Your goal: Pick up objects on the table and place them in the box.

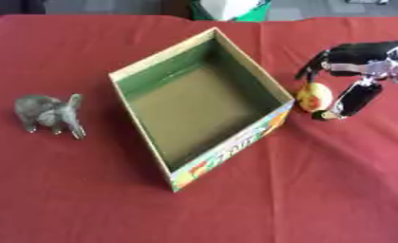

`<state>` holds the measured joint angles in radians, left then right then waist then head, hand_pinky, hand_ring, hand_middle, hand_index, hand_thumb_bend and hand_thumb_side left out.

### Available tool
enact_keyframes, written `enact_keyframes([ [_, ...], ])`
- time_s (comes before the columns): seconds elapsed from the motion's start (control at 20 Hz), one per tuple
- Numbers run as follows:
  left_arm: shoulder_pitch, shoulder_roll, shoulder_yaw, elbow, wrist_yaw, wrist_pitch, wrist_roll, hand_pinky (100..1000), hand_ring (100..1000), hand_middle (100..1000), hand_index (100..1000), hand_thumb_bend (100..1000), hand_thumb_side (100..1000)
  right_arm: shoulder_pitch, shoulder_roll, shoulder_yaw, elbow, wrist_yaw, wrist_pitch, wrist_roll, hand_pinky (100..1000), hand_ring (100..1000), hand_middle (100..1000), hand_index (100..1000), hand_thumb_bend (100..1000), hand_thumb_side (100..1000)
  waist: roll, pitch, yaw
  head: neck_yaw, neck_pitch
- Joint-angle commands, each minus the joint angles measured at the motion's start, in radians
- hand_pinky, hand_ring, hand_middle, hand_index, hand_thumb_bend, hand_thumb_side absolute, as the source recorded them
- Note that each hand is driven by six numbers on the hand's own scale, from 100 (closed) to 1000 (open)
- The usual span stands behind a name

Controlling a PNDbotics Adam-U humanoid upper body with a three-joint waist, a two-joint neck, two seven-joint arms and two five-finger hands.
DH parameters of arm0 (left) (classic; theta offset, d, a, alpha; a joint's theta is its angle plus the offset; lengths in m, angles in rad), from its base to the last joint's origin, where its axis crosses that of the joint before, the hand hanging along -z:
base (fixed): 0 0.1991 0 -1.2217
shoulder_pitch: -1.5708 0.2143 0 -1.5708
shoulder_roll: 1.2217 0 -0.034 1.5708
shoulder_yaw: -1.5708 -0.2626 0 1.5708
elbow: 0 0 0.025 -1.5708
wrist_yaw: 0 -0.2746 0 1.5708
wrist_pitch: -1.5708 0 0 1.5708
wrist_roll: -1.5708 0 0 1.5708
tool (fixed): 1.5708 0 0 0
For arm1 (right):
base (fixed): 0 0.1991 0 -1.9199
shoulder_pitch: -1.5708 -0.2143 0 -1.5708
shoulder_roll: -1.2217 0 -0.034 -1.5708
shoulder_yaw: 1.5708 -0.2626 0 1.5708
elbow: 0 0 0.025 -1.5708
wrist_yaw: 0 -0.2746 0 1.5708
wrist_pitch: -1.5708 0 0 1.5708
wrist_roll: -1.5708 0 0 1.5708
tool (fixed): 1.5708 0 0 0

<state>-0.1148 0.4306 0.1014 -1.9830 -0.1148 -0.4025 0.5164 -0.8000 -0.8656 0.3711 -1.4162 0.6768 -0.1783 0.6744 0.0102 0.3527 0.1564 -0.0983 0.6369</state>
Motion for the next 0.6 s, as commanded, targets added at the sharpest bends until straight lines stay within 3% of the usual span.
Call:
enact_keyframes([
  [0.05, -0.006, 0.013, 0.004, -0.017, 0.0, 0.0, -0.005, 650, 631, 692, 795, 100, 823, -0.008, -0.021, -0.011, 0.01, 0.026, 0.002, -0.012, 764, 826, 688, 892, 408, 366, 0.0, -0.015, 0.0, 0.003, -0.012],
  [0.6, -0.009, 0.011, 0.002, -0.017, 0.002, 0.003, -0.011, 650, 631, 693, 794, 100, 825, -0.003, -0.024, -0.017, 0.016, 0.032, 0.014, -0.031, 753, 812, 647, 849, 362, 377, 0.0, -0.009, -0.004, 0.008, -0.014],
])
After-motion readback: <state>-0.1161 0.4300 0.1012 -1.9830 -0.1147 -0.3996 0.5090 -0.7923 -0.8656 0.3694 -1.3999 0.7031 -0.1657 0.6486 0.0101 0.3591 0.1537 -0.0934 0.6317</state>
